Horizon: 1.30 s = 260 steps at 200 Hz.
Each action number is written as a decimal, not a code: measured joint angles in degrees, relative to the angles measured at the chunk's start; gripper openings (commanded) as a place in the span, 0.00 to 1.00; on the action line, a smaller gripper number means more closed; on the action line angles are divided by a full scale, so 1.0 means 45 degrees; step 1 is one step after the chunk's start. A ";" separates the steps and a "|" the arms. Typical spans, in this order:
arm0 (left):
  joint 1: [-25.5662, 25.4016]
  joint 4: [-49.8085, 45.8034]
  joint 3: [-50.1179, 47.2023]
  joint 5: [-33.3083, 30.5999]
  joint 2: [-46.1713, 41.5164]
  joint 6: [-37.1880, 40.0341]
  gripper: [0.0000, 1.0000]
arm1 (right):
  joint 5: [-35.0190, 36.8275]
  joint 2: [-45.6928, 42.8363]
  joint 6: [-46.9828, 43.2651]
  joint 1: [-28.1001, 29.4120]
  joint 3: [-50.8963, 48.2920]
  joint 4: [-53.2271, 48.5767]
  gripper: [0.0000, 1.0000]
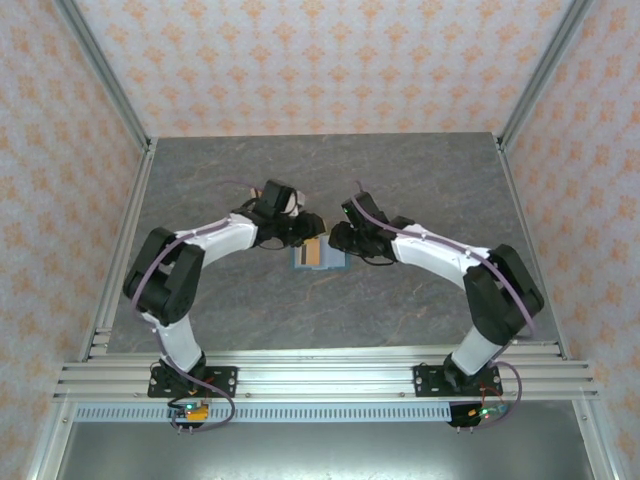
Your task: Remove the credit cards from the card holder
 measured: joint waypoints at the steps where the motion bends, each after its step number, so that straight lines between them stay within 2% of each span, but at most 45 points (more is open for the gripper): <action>1: 0.0044 0.0005 -0.0044 -0.0019 -0.0058 0.0005 0.32 | -0.0068 0.0049 0.0005 0.0000 0.0034 0.0010 0.40; 38: 0.1035 -0.0257 -0.1137 -0.0767 -0.0709 0.0180 0.28 | -0.1273 0.1545 0.0165 -0.0019 0.0733 0.0661 0.36; 73: 0.1088 -0.0787 -0.1326 -0.1093 -0.0704 0.0423 0.23 | -0.2215 0.2540 0.0559 -0.0253 0.0835 0.1375 0.28; 101: 0.1064 -0.0787 -0.1321 -0.1083 -0.0578 0.0544 0.20 | -0.2822 0.3157 0.0869 -0.0495 0.0850 0.1953 0.25; 157: 0.0670 -0.1005 -0.1059 -0.1088 0.0427 0.0573 0.17 | -0.3215 0.3361 0.1049 -0.0549 0.0850 0.2346 0.22; 260: 0.0588 -0.1443 -0.0816 -0.1481 0.0719 0.0578 0.14 | -0.3376 0.3585 0.1049 -0.0617 0.0850 0.2560 0.22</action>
